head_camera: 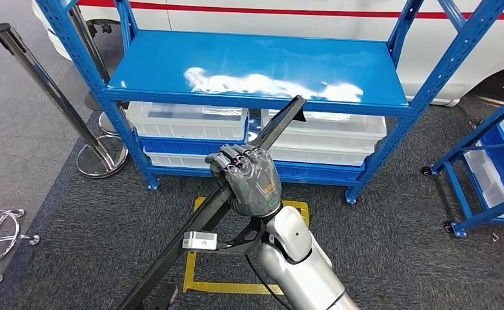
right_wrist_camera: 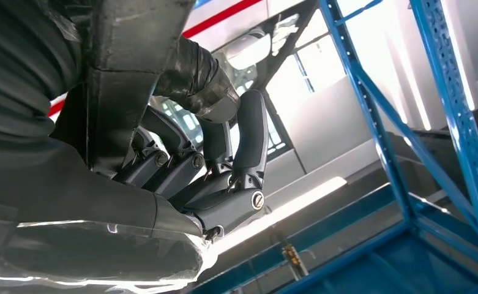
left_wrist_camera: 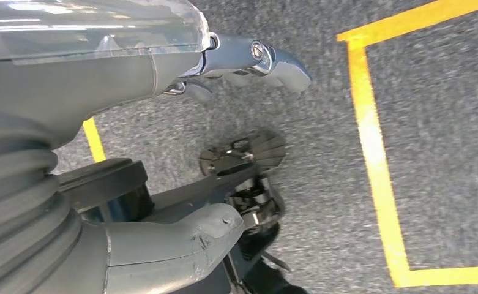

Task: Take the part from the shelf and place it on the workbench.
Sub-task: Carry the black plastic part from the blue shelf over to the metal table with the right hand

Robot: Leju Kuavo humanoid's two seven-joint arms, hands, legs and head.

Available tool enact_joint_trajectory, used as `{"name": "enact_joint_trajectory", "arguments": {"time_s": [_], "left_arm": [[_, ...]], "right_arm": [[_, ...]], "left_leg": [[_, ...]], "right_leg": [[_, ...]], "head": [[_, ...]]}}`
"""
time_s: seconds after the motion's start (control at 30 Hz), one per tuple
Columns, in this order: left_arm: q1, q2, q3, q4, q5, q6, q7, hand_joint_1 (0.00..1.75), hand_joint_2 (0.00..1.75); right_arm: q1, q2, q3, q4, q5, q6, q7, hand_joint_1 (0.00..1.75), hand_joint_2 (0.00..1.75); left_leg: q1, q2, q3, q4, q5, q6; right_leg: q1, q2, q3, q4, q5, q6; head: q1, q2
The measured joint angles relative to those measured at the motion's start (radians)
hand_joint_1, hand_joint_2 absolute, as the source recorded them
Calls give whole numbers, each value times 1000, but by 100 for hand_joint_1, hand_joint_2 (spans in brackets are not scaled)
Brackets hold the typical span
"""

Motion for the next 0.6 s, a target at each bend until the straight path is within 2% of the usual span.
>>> {"name": "enact_joint_trajectory", "arguments": {"time_s": [0.03,0.1,0.13,0.17,0.2,0.23,0.27,0.3,0.37,0.4,0.43,0.47,0.5,0.53,0.57,0.6], "left_arm": [[0,0,0,0,0,0,1,0,175],[-1,0,0,0,-2,0,1,0,175],[-1,-1,0,0,-2,0,1,0,175],[-1,-1,0,0,-3,0,1,0,175],[0,-1,0,0,-4,0,1,0,175],[0,0,0,0,-5,0,2,0,175],[1,0,0,0,-6,0,2,0,175],[3,0,0,0,-6,0,3,0,175],[5,0,0,0,-6,0,4,0,175],[5,0,0,0,-6,0,4,0,175],[5,0,0,0,-6,0,4,0,175],[5,0,0,0,-6,0,4,0,175],[5,1,0,0,-6,0,4,0,175],[4,1,0,0,-6,0,4,0,175],[2,1,0,-1,-6,0,3,0,175],[0,1,0,-1,-6,0,3,0,175]], "right_arm": [[0,0,0,-4,-1,0,0,175,175],[-1,2,0,-12,-1,0,0,175,175],[-3,3,0,-16,-1,0,0,175,175],[-4,3,0,-18,-1,0,0,175,175],[-5,4,0,-19,-1,0,0,175,175],[-5,4,0,-19,-1,0,0,175,175],[-6,4,0,-19,-1,0,0,175,175],[-5,4,0,-19,-1,1,0,175,175],[-5,5,0,-19,-1,1,0,175,175],[-4,5,0,-19,-1,1,0,175,175],[-4,5,0,-19,-1,1,0,175,175],[-3,5,0,-19,-1,1,0,175,175],[-3,5,0,-19,-1,1,0,175,175],[-3,6,0,-19,-1,0,0,175,175],[-3,6,0,-20,-1,0,0,175,175],[-3,6,0,-22,-1,0,0,175,175]], "left_leg": [[-1,0,-13,3,10,-2],[-5,-1,-28,5,30,-9],[-4,-1,-31,1,41,-14],[-4,0,-33,-5,55,-20],[-2,-1,-35,-12,66,-26],[-1,-2,-42,-12,62,-32],[-1,-3,-52,1,37,-37],[0,-5,-66,37,-11,-41],[4,-5,-92,164,-121,-49],[6,-5,-99,232,-146,-53],[6,-5,-95,279,-142,-56],[6,-5,-75,296,-115,-57],[6,-5,-37,273,-84,-58],[6,-5,20,217,-73,-56],[5,-6,88,131,-86,-53],[3,-6,142,56,-111,-49]], "right_leg": [[1,0,51,-57,20,-6],[7,0,154,-201,14,-19],[11,1,182,-248,3,-23],[14,1,190,-273,1,-27],[13,0,182,-278,12,-32],[11,-2,171,-283,28,-39],[7,-4,156,-287,44,-48],[4,-6,139,-290,61,-56],[5,-8,100,-289,94,-62],[5,-8,80,-287,109,-61],[5,-9,59,-285,125,-59],[5,-10,37,-282,140,-57],[5,-11,17,-278,153,-54],[4,-11,-1,-273,166,-51],[5,-11,-16,-268,177,-47],[6,-11,-24,-265,189,-42]], "head": [[0,0],[0,0],[0,0],[0,0],[0,0],[0,0],[0,0],[0,0],[0,0],[-1,0],[0,0],[-1,0],[-1,0],[-1,0],[-1,0],[-1,0]]}}
